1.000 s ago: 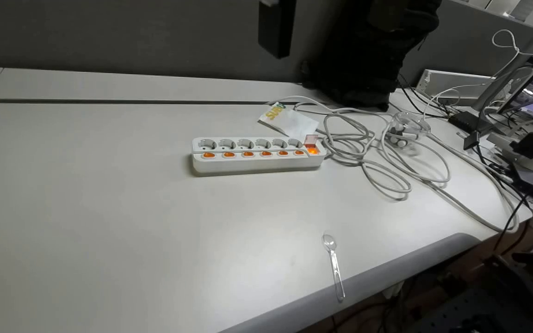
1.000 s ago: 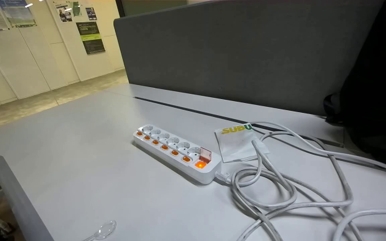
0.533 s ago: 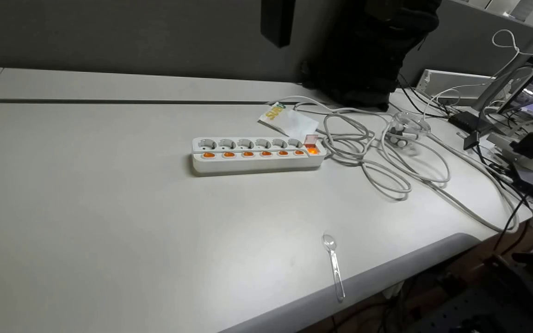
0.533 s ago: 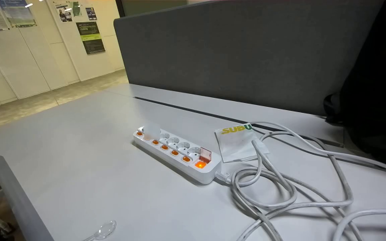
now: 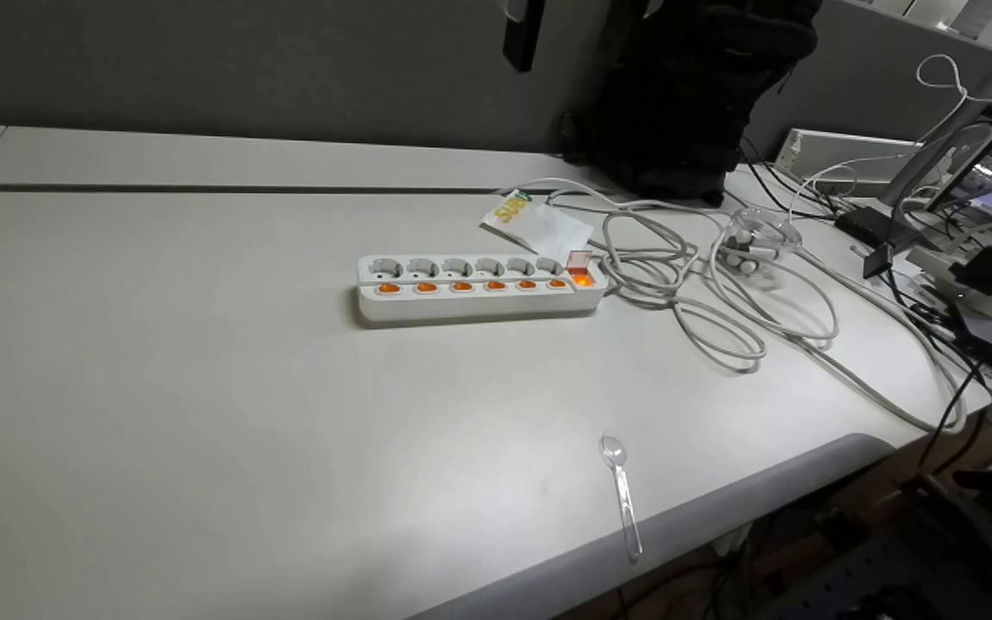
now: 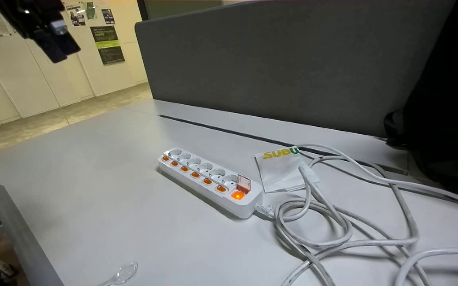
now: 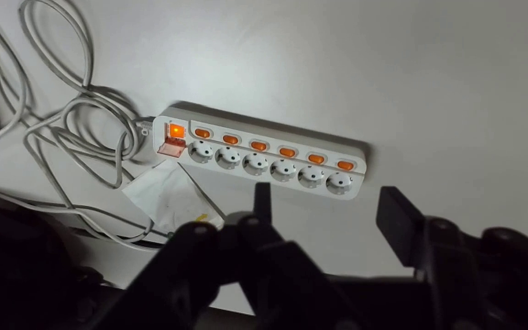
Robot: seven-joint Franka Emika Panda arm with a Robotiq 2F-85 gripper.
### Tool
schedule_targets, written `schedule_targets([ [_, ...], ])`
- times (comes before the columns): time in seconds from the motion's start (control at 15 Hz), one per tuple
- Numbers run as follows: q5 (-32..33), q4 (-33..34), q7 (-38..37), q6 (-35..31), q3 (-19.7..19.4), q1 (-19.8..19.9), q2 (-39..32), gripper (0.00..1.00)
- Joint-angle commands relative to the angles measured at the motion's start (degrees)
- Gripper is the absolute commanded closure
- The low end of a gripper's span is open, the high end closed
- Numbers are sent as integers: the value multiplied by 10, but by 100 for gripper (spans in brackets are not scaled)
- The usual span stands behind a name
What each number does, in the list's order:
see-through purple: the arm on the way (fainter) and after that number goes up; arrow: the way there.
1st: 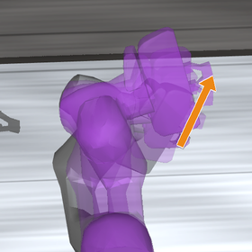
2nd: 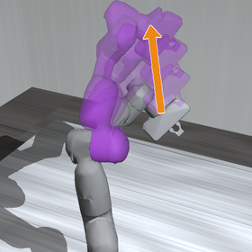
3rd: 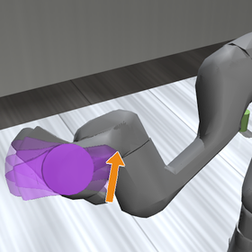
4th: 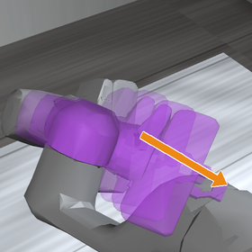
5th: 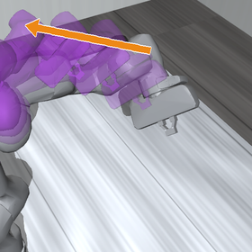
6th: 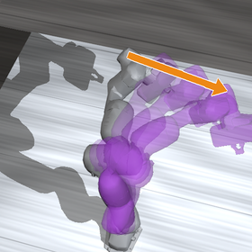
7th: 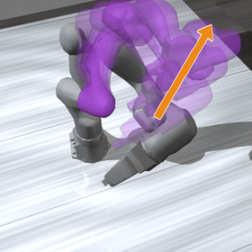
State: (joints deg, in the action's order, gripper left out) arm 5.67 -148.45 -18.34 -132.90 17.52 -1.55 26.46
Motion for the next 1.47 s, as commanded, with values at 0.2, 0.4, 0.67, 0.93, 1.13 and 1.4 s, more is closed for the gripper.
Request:
schedule_targets([
  [0.2, 13, 27, -68, -114, -40, 46, -115, 88],
  [0.4, 9, 43, -69, -133, -60, 53, -165, 100],
  [0.67, 2, 33, -43, -132, -88, 38, -175, 99],
  [0.93, 0, 44, -43, -134, -94, 36, -192, 100],
  [1.13, -33, 61, -14, -128, -108, 28, -230, 100],
  [1.4, -74, 93, 21, -125, -136, 29, -295, 100],
])
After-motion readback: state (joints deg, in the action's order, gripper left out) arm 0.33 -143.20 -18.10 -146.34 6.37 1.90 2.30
